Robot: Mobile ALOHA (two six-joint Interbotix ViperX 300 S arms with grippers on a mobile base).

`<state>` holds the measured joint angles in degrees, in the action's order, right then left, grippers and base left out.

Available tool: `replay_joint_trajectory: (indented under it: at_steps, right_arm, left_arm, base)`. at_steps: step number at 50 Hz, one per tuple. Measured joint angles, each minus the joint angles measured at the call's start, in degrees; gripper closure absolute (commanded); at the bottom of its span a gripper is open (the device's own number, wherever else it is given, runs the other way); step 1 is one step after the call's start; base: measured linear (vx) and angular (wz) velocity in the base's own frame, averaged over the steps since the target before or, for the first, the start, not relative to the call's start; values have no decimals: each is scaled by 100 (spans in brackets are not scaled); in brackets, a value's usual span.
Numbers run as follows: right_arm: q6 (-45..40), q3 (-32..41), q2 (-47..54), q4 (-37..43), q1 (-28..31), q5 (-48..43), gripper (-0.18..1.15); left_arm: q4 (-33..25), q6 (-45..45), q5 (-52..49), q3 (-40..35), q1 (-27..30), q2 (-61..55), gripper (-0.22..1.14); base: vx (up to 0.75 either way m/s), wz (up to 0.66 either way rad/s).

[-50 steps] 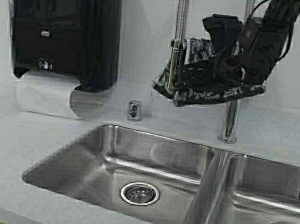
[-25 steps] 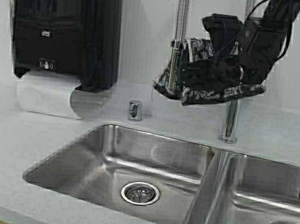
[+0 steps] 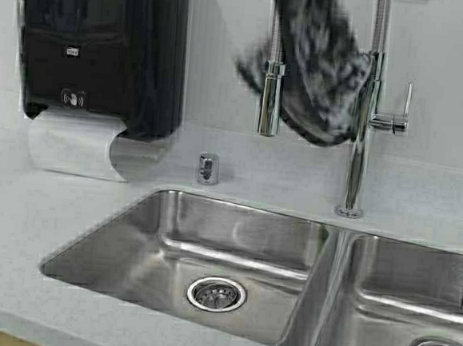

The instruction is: Get the cloth and wipe up the spill under the wine glass

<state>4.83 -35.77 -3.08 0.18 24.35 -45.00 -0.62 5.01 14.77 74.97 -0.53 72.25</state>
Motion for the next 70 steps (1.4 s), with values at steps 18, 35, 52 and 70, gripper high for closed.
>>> replay_joint_trajectory:
  at_steps: [18, 35, 52, 70]
  right_arm:
    - [70, 1028, -1187, -53, 26, 686, 90]
    - [70, 1002, -1960, -167, 510, 1310, 90]
    - [62, 598, -2312, -176, 976, 1521, 90]
    - [0, -35, -2294, -193, 1600, 1652, 90]
  left_arm:
    - [-26, 0, -18, 9, 0, 0, 89]
    - [-44, 0, -18, 18, 0, 0, 89]
    - [-79, 0, -79, 53, 9, 0, 89]
    - [-88, 0, -79, 53, 0, 0, 89]
  base:
    - [-8, 0]
    - [-15, -1]
    - [-18, -1]
    - [-19, 12]
